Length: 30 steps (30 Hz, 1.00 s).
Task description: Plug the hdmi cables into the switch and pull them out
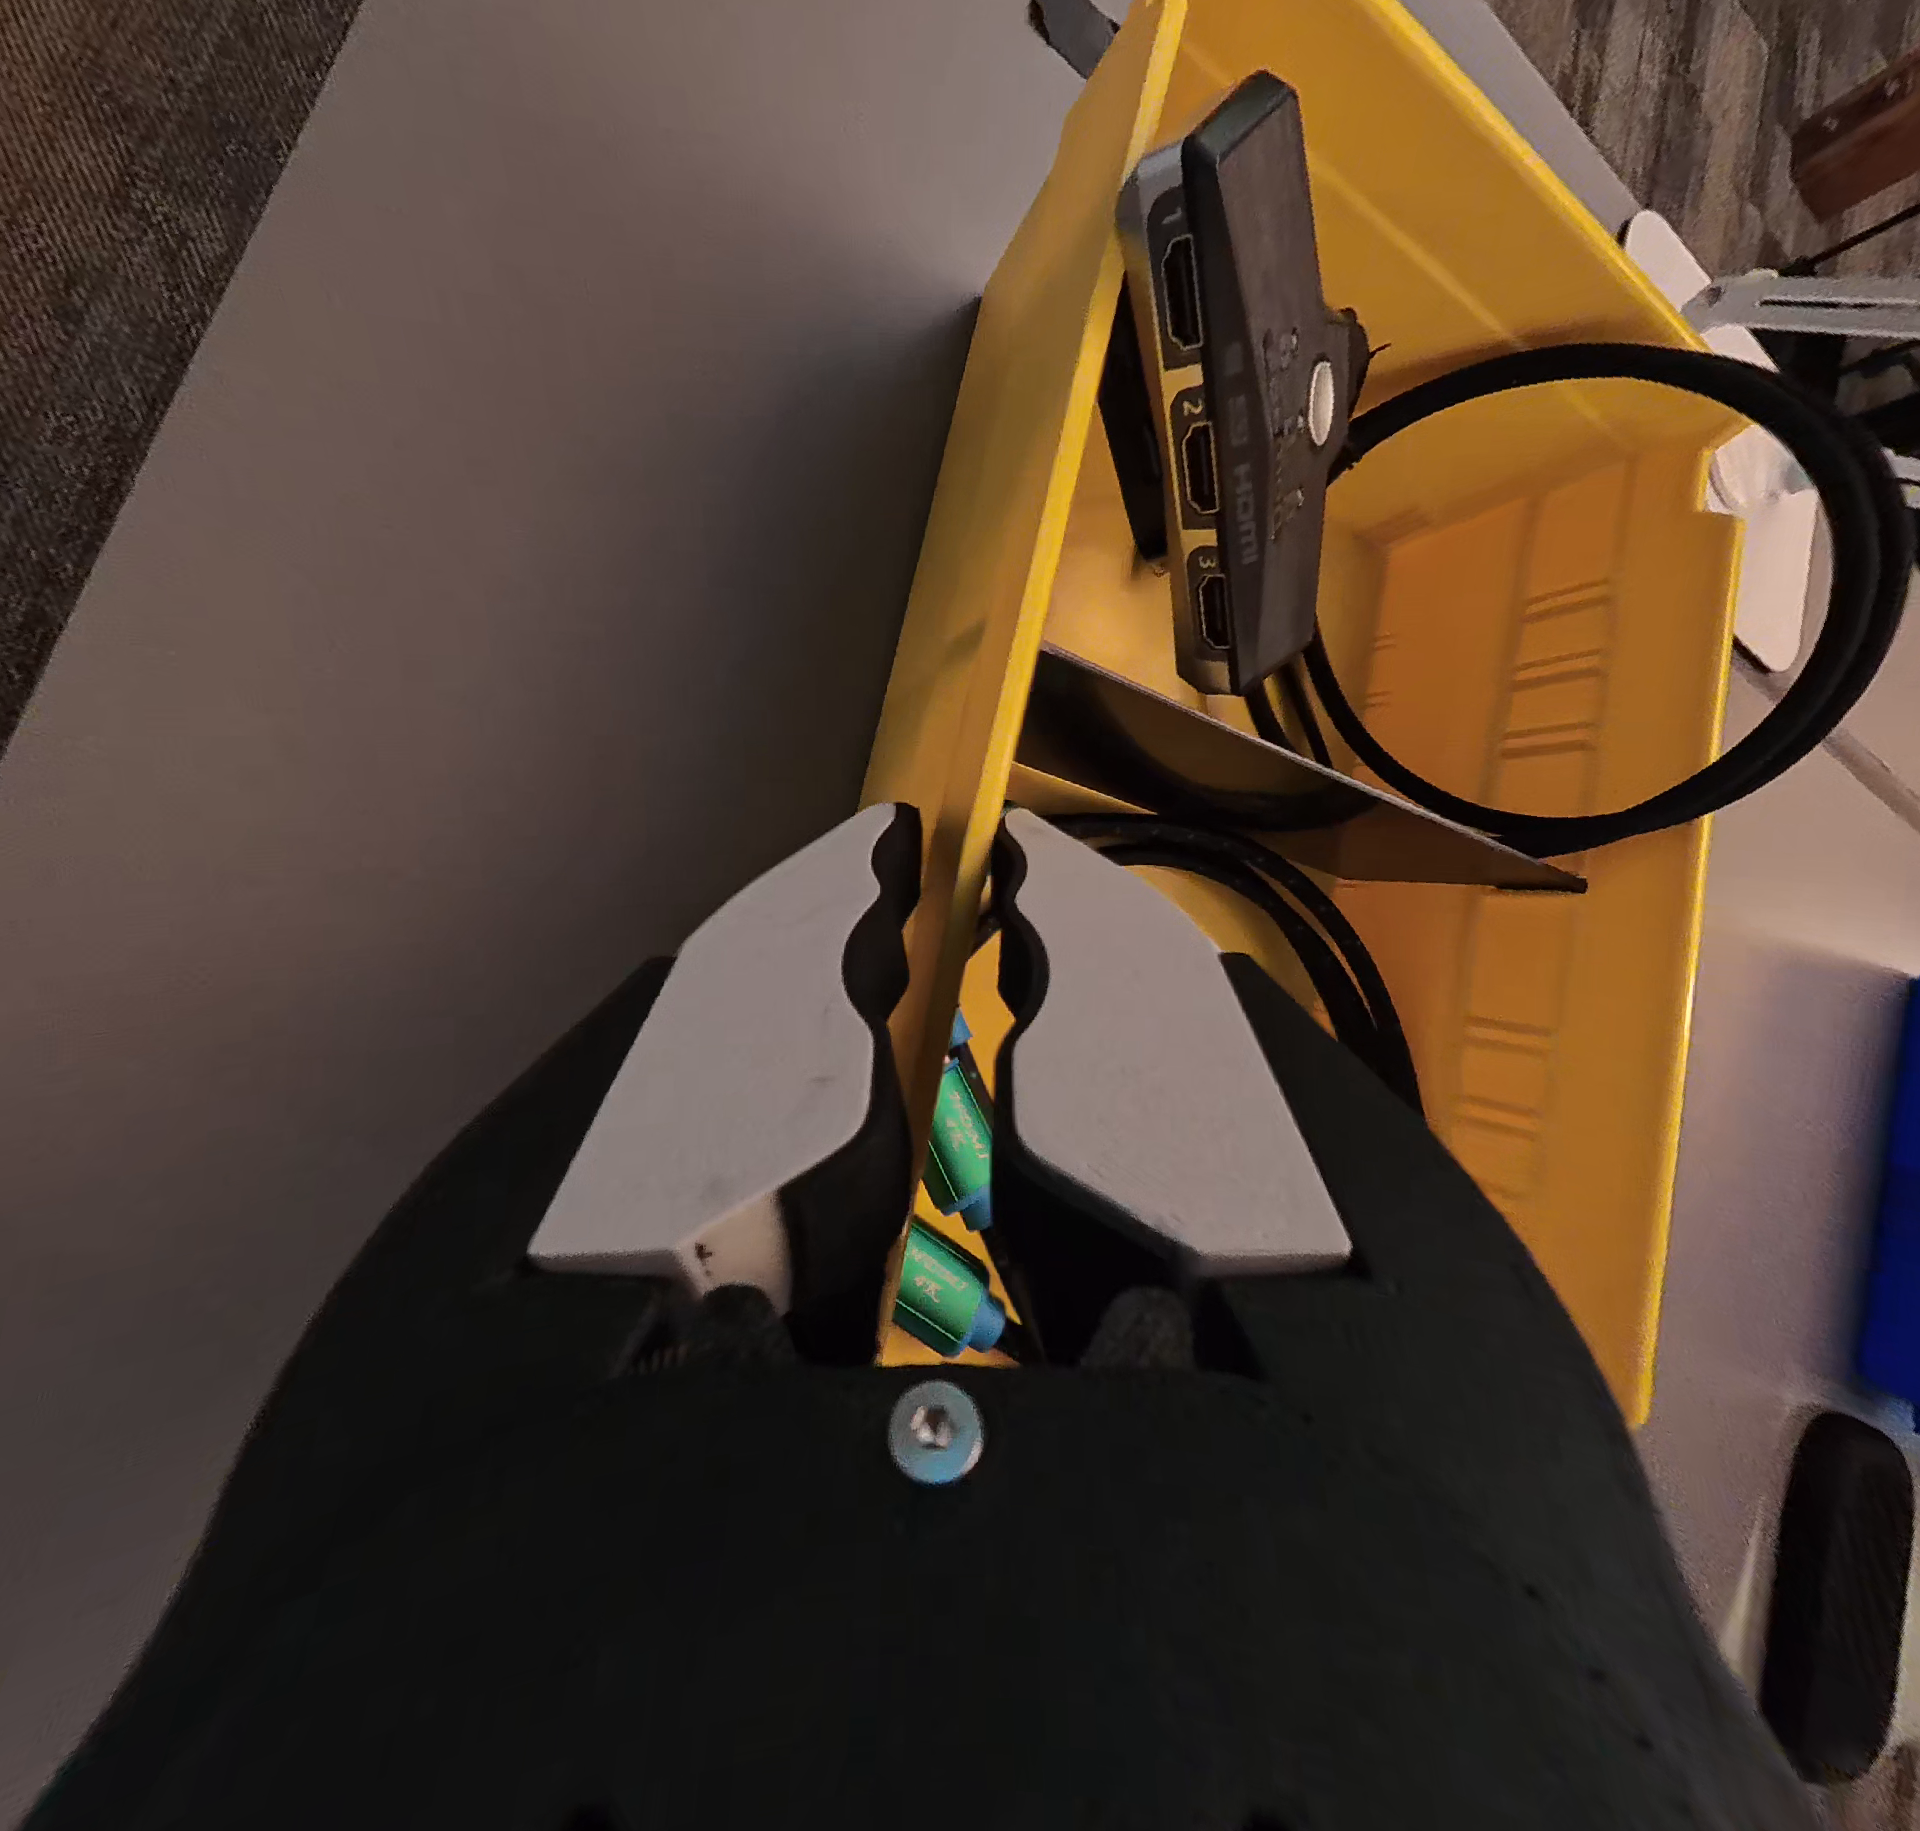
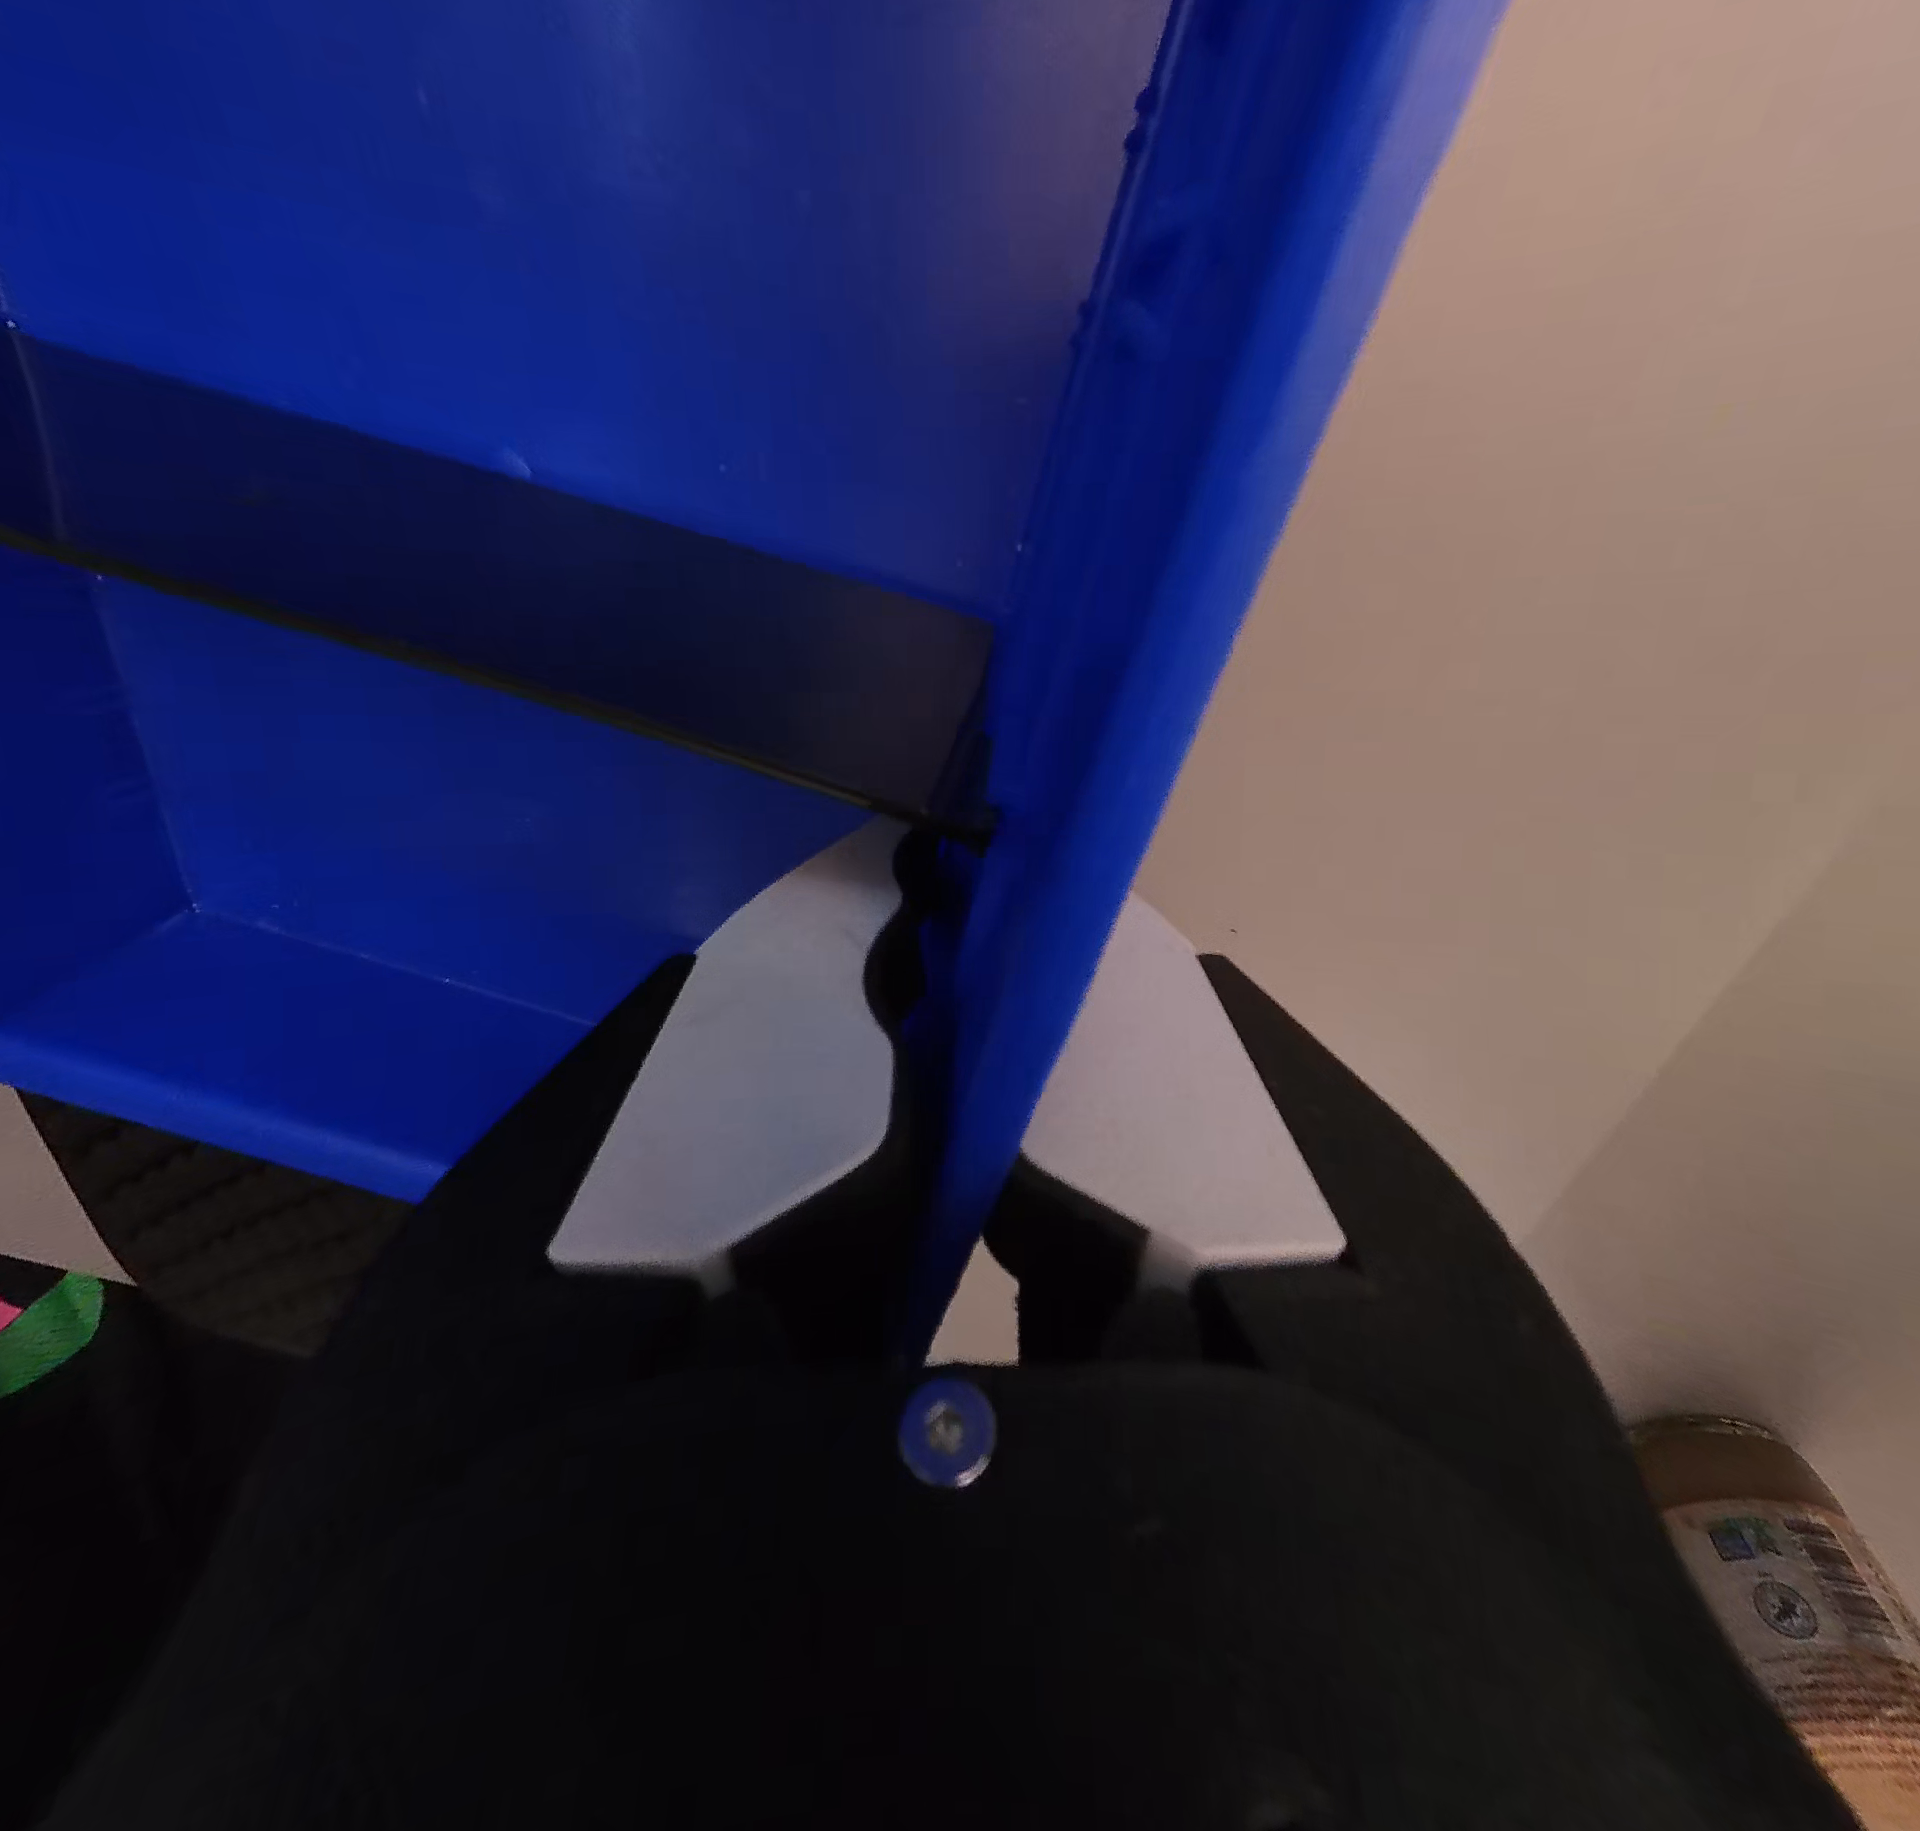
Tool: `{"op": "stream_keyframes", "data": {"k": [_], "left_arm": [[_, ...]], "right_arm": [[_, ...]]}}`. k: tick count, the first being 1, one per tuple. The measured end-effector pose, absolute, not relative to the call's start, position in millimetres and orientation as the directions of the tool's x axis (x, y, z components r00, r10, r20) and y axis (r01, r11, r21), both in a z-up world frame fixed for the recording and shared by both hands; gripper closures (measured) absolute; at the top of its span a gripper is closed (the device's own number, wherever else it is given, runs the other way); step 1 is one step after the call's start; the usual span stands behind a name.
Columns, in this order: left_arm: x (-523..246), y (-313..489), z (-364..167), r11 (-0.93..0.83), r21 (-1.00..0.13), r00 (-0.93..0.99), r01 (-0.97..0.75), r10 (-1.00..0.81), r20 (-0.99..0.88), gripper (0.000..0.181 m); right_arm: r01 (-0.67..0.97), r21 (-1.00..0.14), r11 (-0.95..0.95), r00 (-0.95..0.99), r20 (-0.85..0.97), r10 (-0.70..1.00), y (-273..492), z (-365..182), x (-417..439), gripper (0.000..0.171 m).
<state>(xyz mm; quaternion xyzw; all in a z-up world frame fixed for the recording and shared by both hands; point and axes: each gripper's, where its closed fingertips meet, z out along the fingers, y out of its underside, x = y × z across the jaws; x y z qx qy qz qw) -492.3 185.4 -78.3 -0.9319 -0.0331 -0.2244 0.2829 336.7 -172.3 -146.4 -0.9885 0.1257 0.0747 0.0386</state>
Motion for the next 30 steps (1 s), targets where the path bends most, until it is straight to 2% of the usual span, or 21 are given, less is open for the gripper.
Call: {"op": "stream_keyframes", "data": {"k": [10,13,17,20,21,24,27,30], "left_arm": [[-491,192,-74,-0.816,-0.558,0.899,0.151,-0.121,0.42,0.172],[-497,193,-44,-0.729,-0.67,0.911,0.139,-0.171,0.375,0.169],[-488,181,32,-0.485,-0.872,0.909,0.058,-0.336,0.247,0.158],[-474,164,76,-0.295,-0.956,0.907,-0.006,-0.405,0.12,0.14],[-470,159,86,-0.242,-0.97,0.91,-0.014,-0.405,0.088,0.133],[-457,147,109,-0.142,-0.99,0.911,-0.008,-0.41,0.052,0.129],[-434,130,129,-0.116,-0.992,0.868,0.043,-0.487,0.095,0.127],[-419,115,142,-0.072,-0.995,0.843,0.066,-0.529,0.094,0.127]], "right_arm": [[-0.294,-0.041,-0.955,0.947,-0.143,-0.286,-173,-146,338,0.162],[-0.269,-0.026,-0.963,0.961,-0.072,-0.266,-178,-146,340,0.151],[-0.229,-0.026,-0.973,0.973,-0.025,-0.229,-181,-138,338,0.136],[-0.227,-0.16,-0.961,0.974,-0.018,-0.227,-169,-113,339,0.135],[-0.233,-0.216,-0.948,0.972,-0.013,-0.236,-163,-101,340,0.129],[-0.228,-0.433,-0.872,0.967,0.007,-0.256,-144,-55,341,0.124],[-0.169,-0.709,-0.685,0.976,-0.025,-0.215,-113,7,320,0.119],[-0.024,-0.908,-0.418,0.993,0.028,-0.118,-90,75,282,0.115]]}}
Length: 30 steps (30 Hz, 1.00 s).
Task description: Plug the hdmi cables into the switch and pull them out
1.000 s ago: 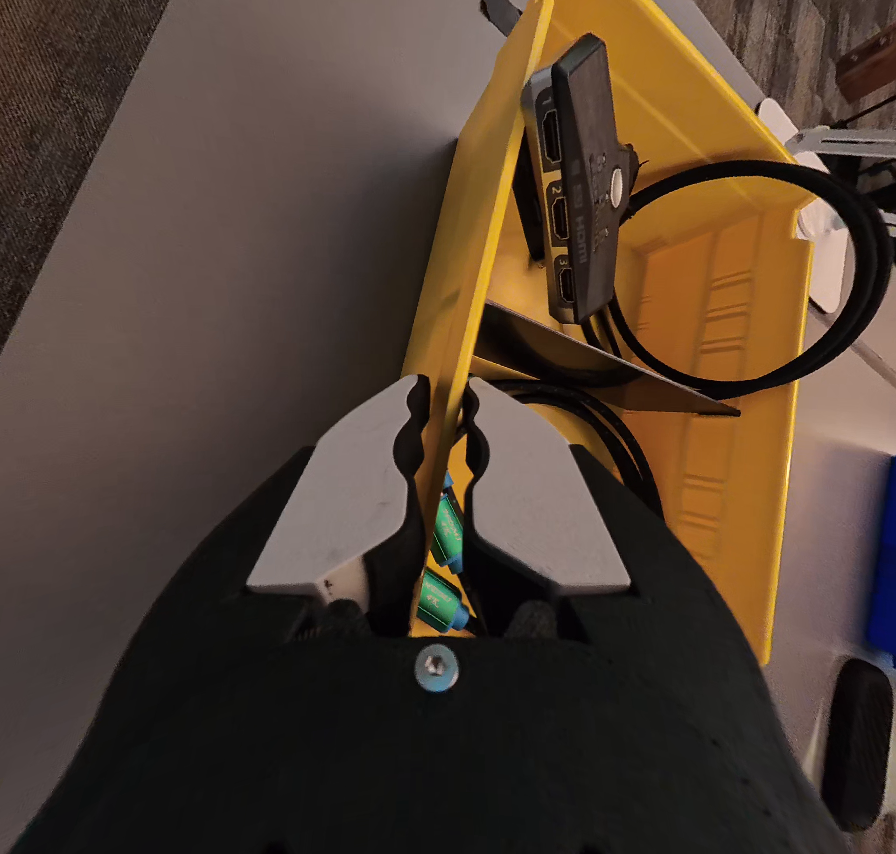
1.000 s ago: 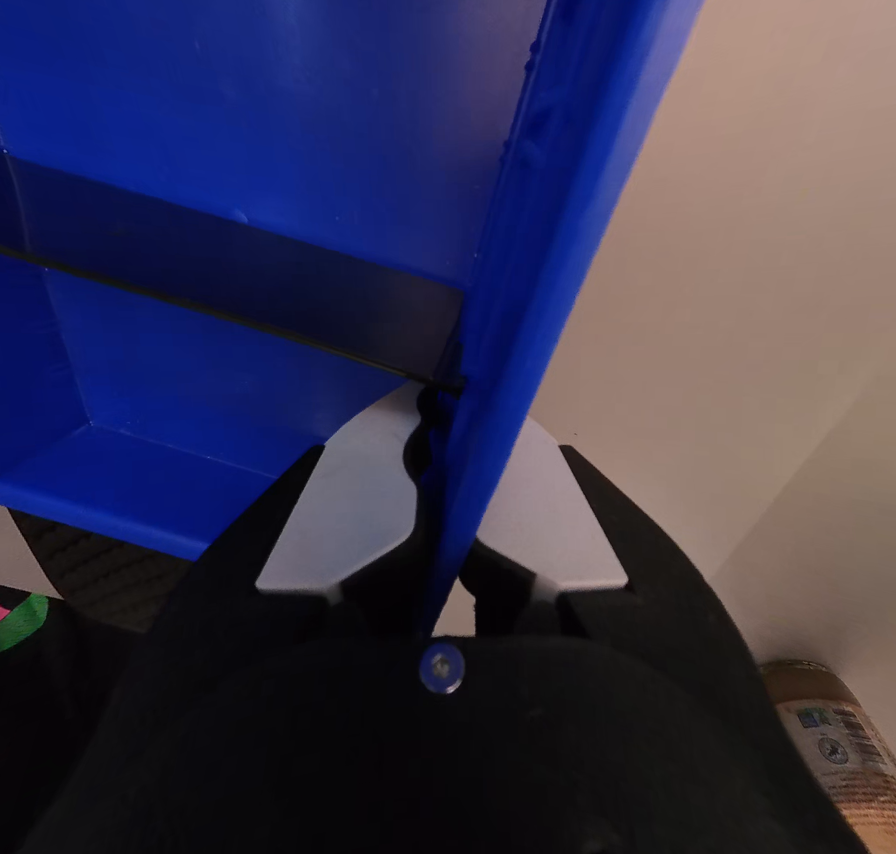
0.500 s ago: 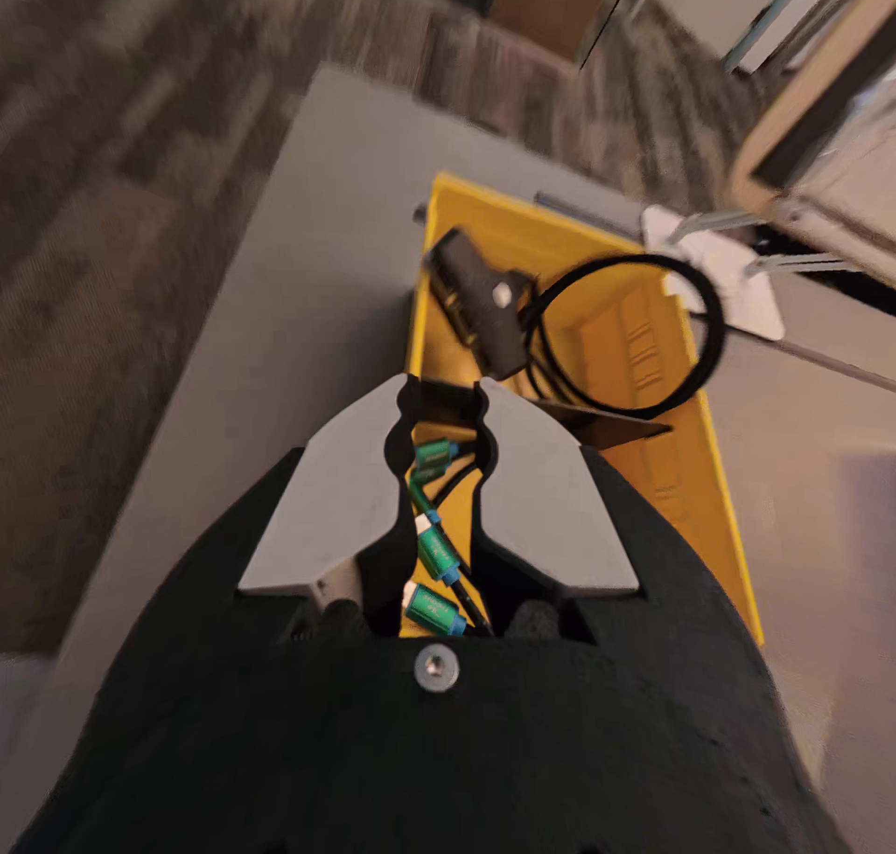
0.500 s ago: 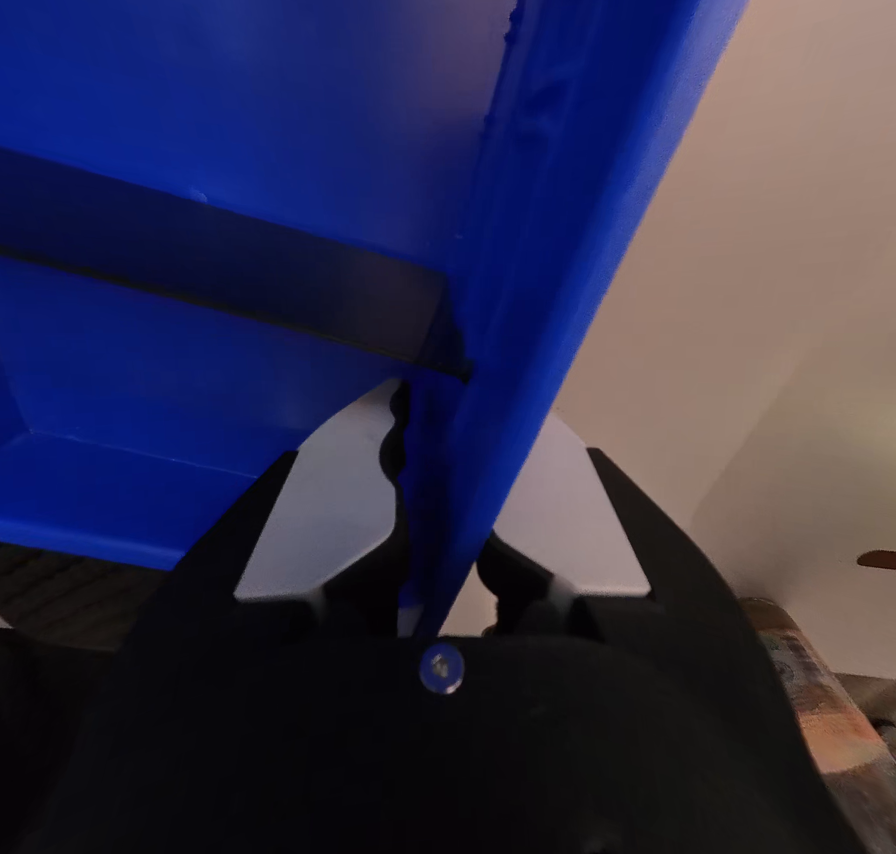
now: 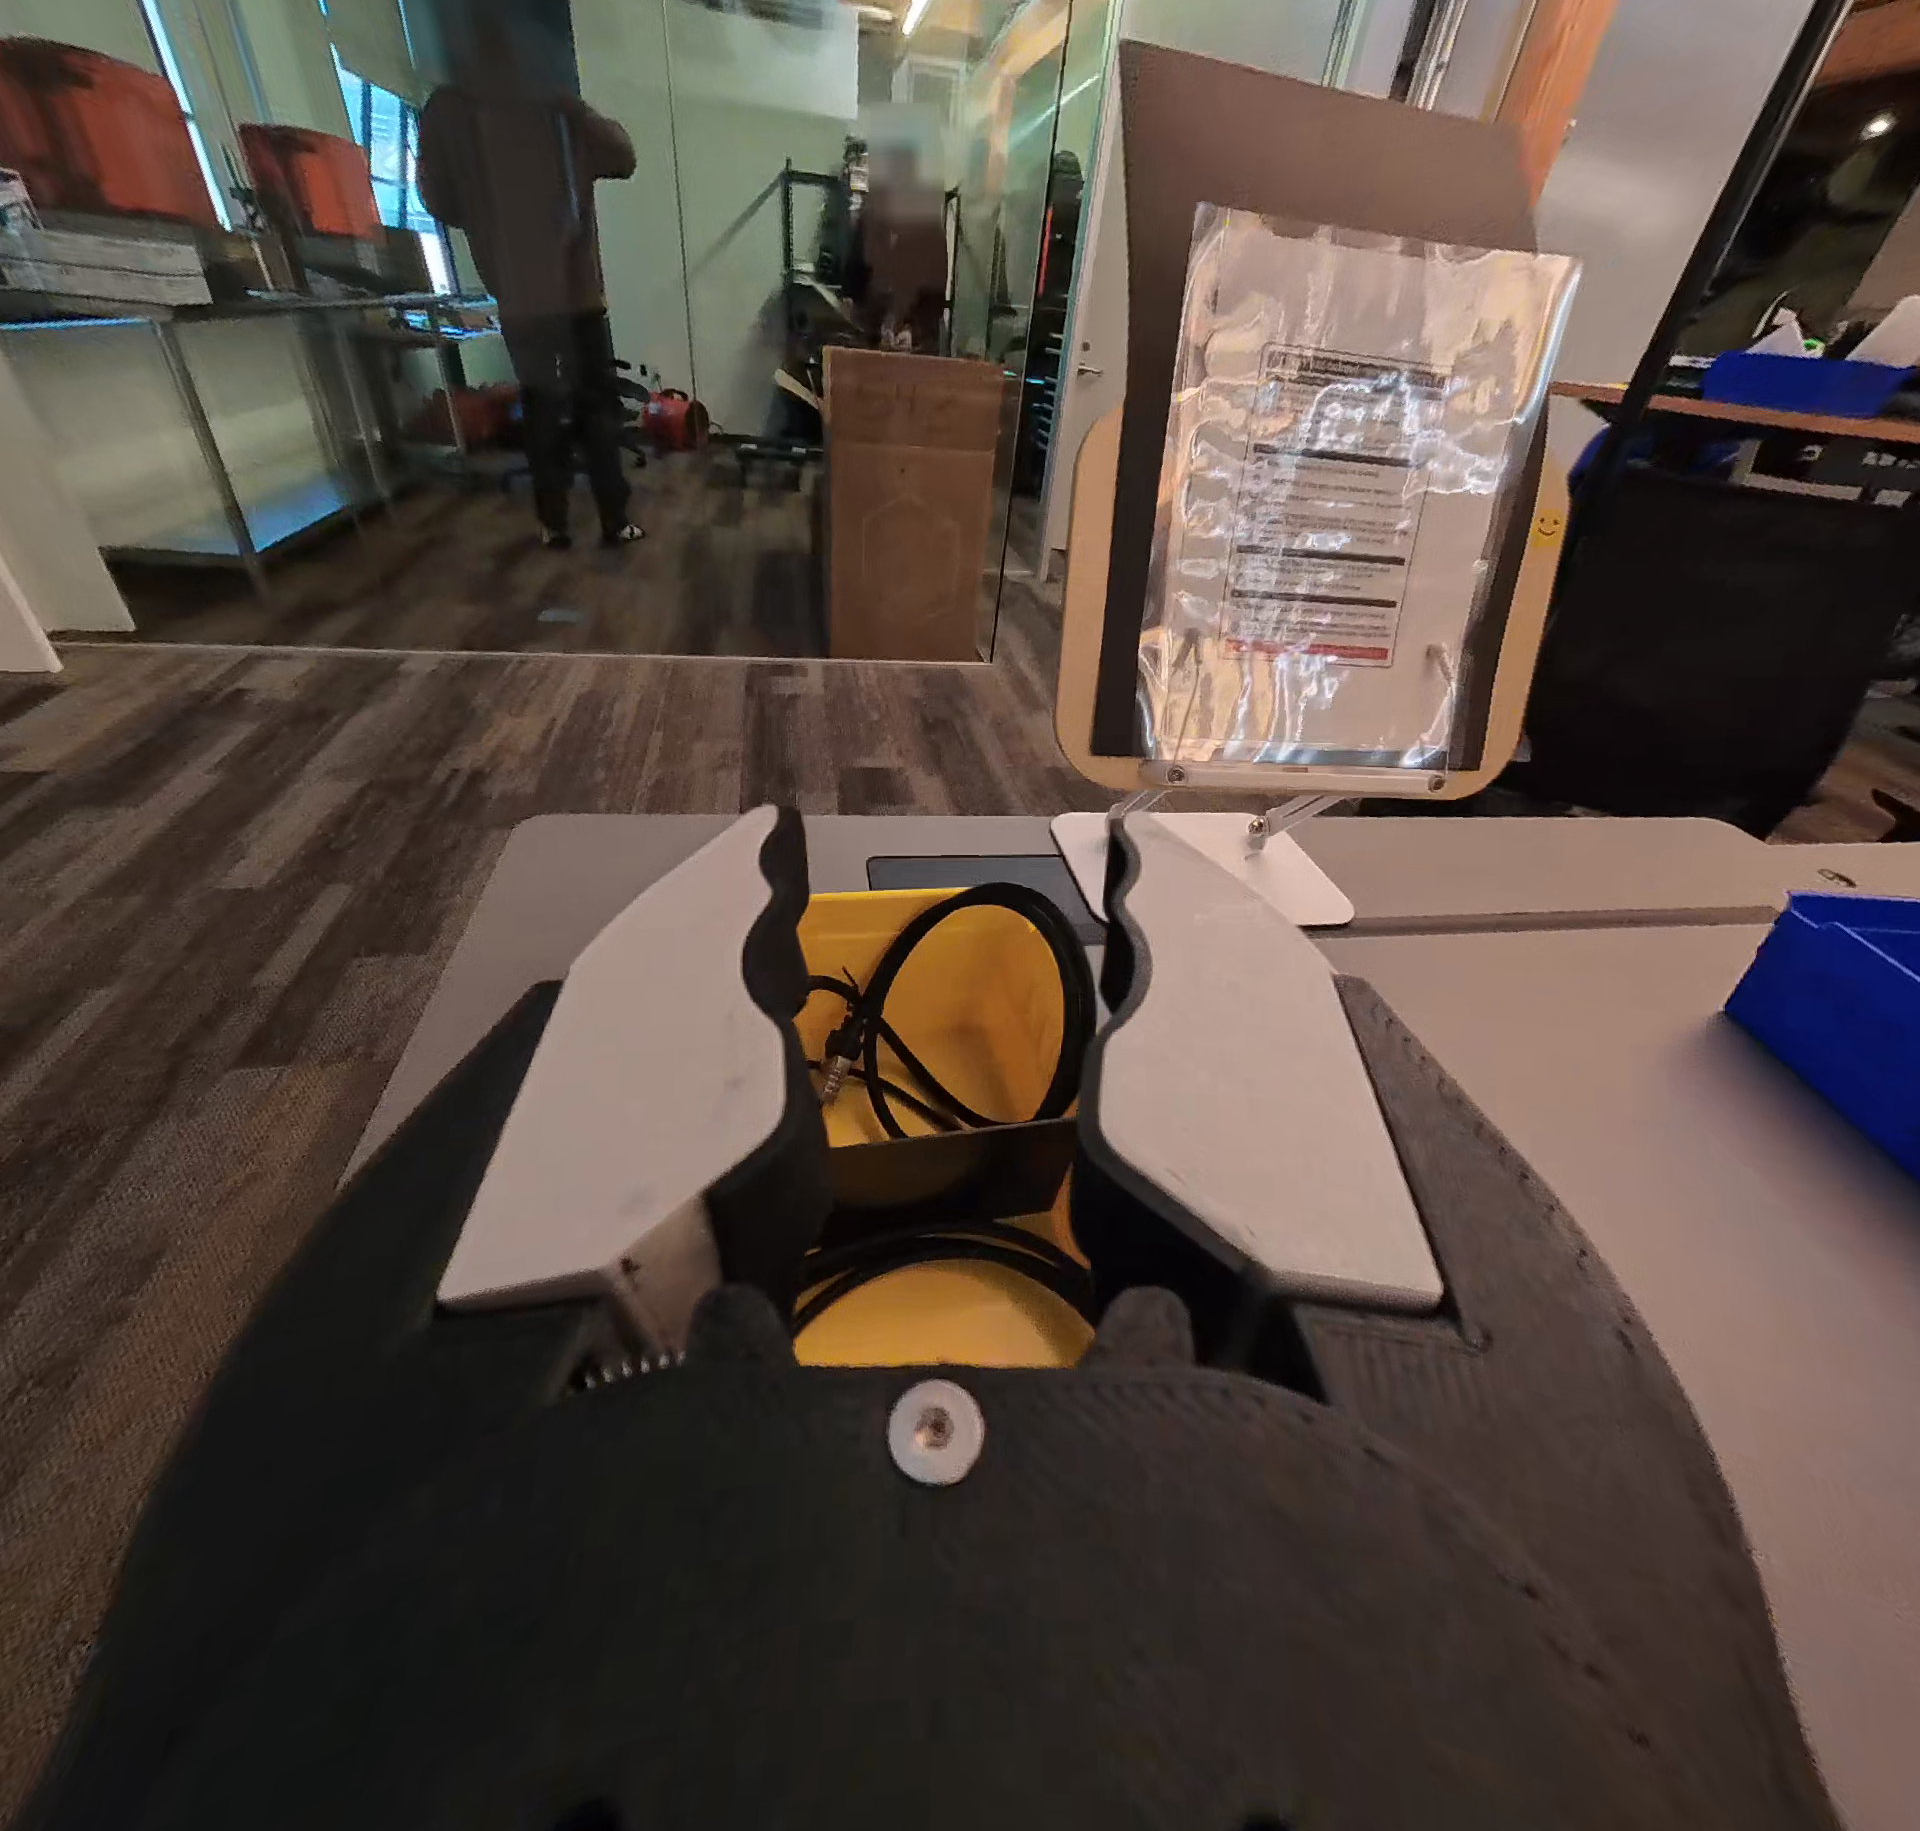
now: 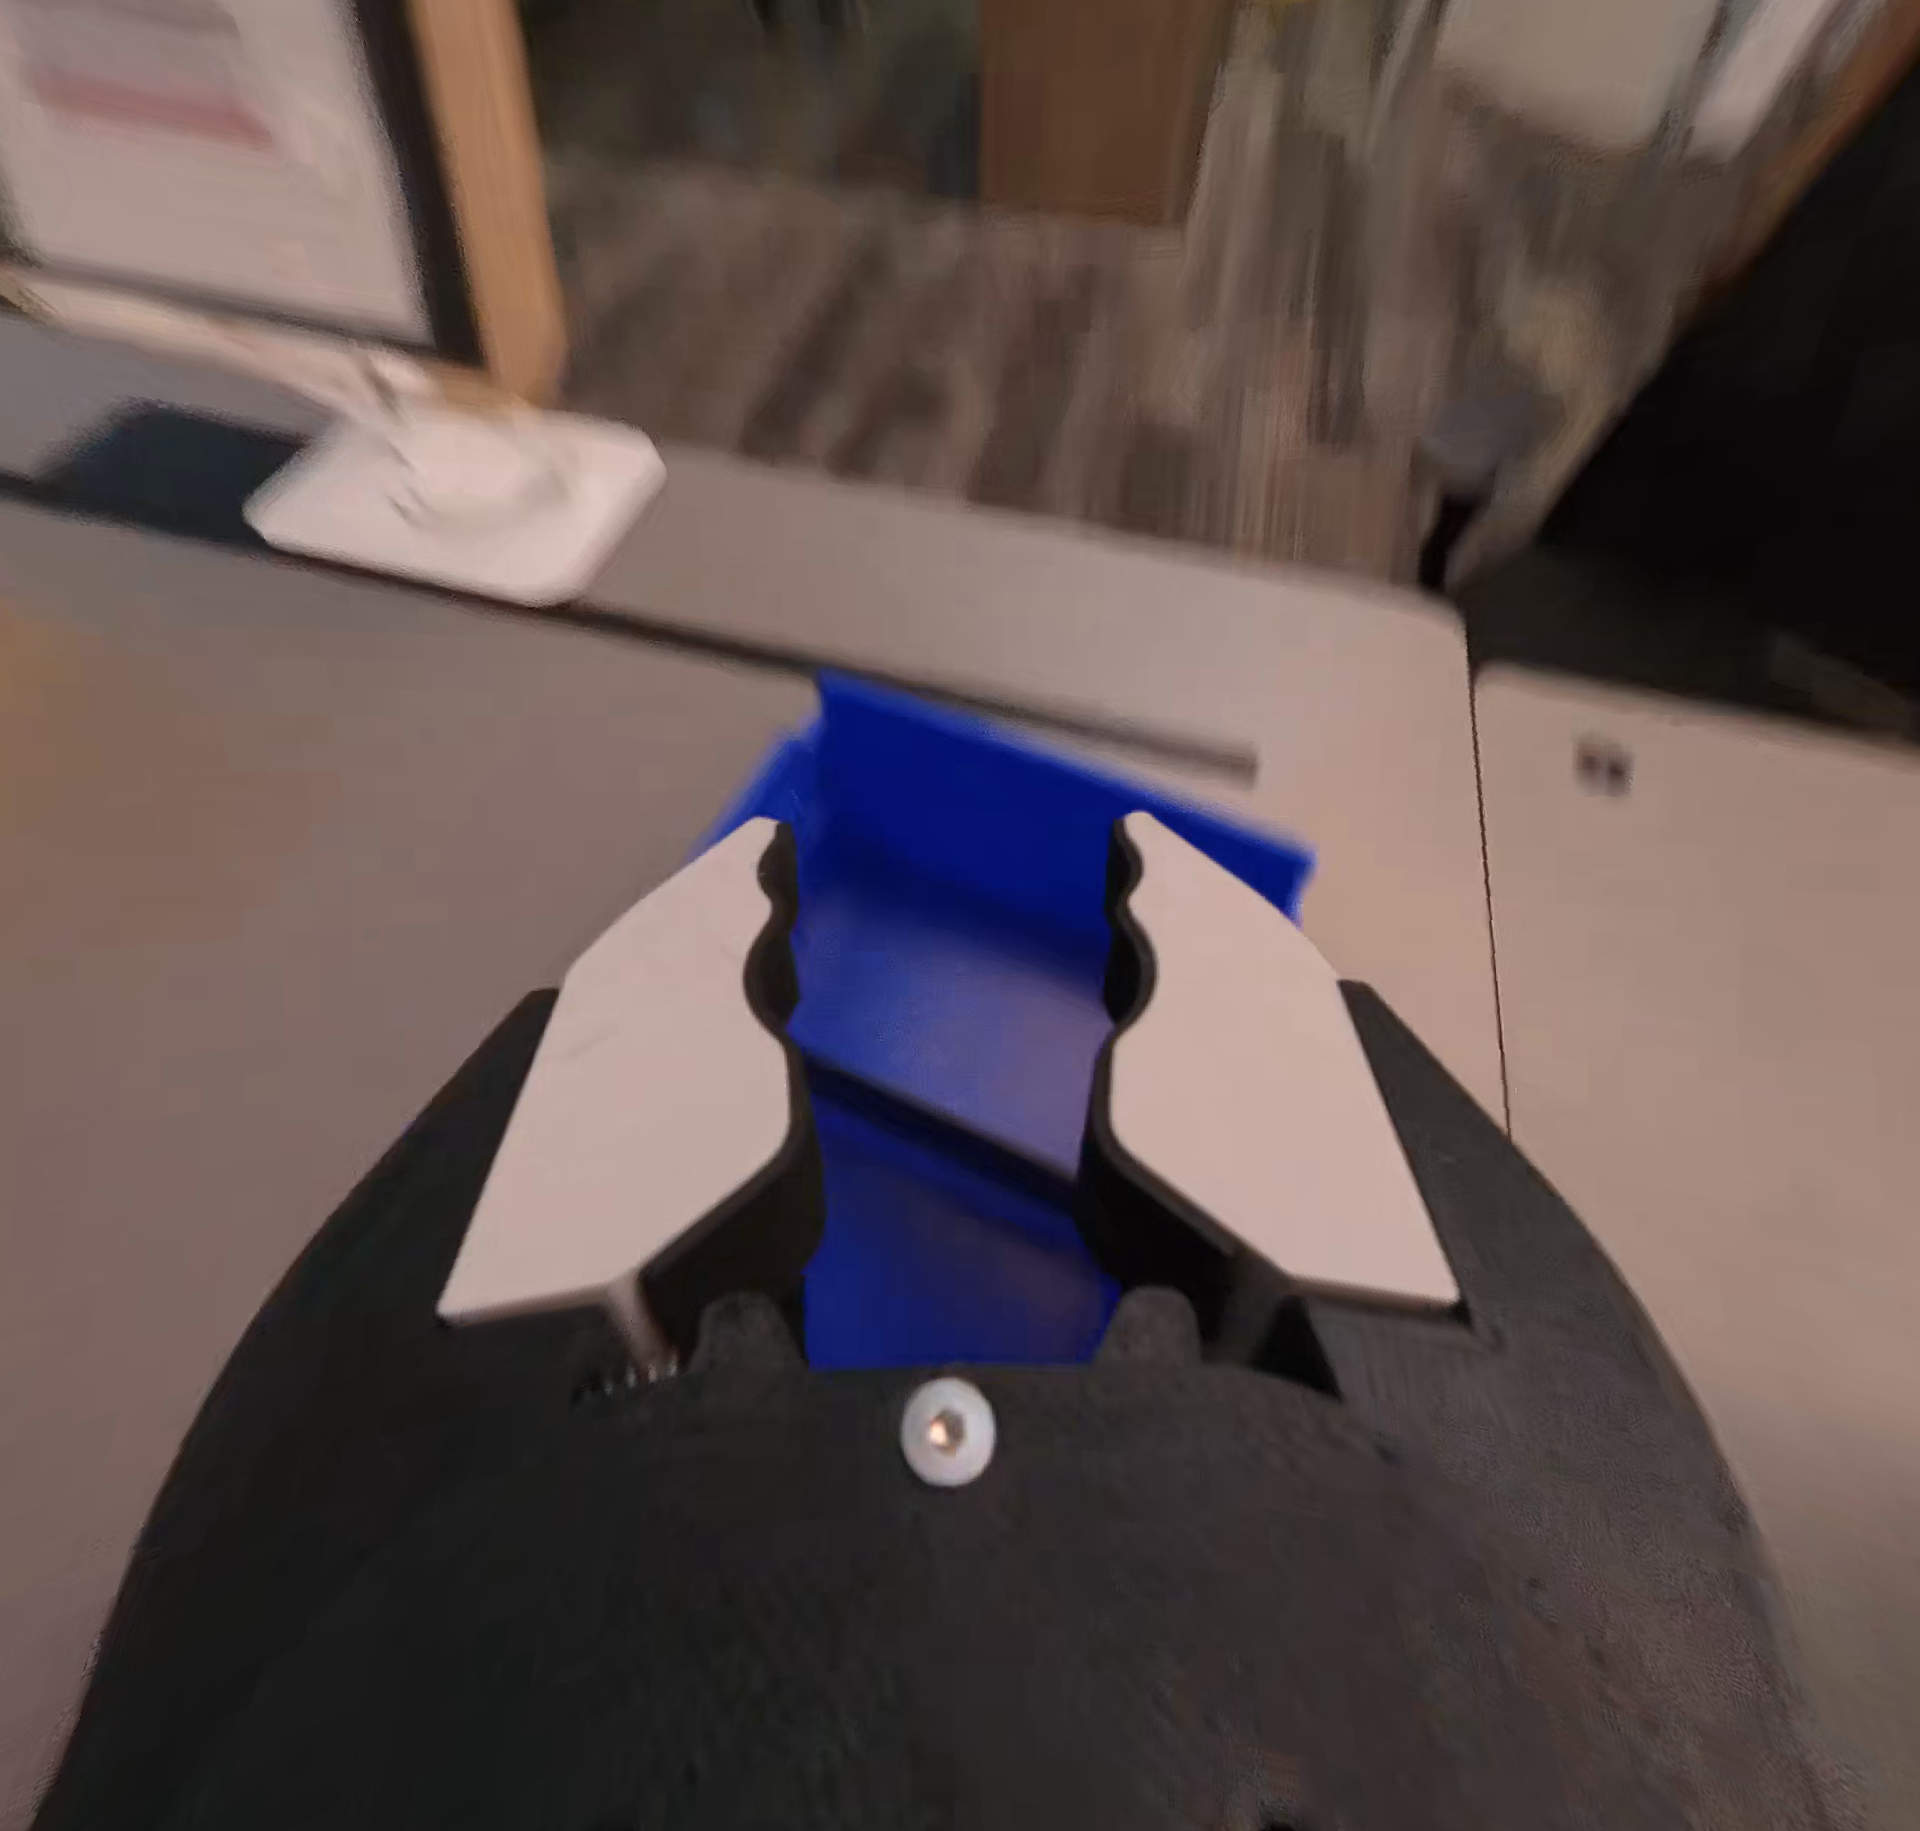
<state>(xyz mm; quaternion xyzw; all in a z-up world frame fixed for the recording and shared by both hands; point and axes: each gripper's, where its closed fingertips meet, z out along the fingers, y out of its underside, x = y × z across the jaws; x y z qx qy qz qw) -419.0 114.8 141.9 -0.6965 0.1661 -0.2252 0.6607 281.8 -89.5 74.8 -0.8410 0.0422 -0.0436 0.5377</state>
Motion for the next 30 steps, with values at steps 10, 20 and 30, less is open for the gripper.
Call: {"op": "stream_keyframes", "data": {"k": [10,20,30], "left_arm": [[-380,50,30,-0.116,-0.917,0.649,-0.381,-0.74,-0.176,0.122],[-395,40,-93,-0.149,-0.567,0.46,-0.81,-0.761,-0.457,0.144],[-395,40,-79,-0.164,-0.562,0.459,-0.811,-0.774,-0.436,0.17]], "right_arm": [[0.379,-0.909,0.174,0.905,0.403,0.135,-54,175,136,0.104],[0.322,-0.931,0.173,0.883,0.361,0.301,-17,145,106,0.108],[0.317,-0.936,0.151,0.893,0.348,0.286,-14,139,117,0.112]]}}
